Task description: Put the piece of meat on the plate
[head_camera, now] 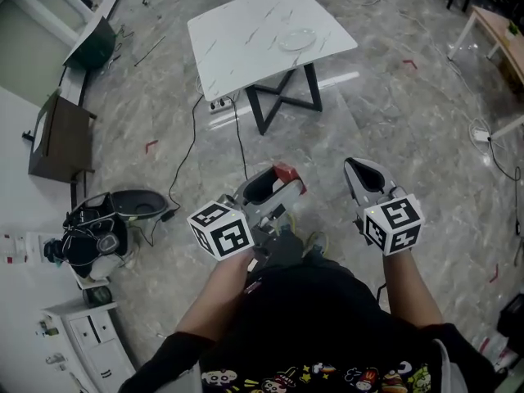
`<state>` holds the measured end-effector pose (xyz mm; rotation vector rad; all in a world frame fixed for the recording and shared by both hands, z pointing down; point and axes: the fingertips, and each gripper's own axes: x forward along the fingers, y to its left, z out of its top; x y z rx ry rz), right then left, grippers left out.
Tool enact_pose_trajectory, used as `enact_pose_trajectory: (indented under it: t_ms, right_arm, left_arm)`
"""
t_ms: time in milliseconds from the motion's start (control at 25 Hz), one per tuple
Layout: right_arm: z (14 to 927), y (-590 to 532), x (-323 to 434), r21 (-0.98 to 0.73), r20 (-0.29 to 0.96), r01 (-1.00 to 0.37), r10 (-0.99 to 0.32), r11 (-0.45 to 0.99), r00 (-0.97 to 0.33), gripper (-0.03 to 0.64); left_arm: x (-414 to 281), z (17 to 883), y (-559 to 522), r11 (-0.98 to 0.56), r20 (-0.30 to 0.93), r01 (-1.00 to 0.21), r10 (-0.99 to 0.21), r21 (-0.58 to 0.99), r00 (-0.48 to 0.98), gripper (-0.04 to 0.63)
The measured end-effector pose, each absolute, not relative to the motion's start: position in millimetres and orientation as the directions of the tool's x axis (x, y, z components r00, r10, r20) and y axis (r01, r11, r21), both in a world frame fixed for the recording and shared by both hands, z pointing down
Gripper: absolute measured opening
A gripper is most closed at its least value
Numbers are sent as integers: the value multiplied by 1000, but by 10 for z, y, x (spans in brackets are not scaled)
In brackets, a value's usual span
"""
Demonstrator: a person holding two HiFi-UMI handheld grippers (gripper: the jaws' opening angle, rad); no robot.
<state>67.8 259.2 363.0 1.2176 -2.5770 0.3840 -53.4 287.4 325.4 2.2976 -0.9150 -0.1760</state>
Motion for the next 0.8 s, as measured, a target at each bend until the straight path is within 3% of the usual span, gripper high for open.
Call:
enact_pose_trajectory:
  t_ms: [800]
  right_arm:
    - [3754,1510,178,-146,420,-831,-727,536,-543,23]
  left_arm:
    - [-1072,3491,1638,-545,116,-506,-595,668,795,273]
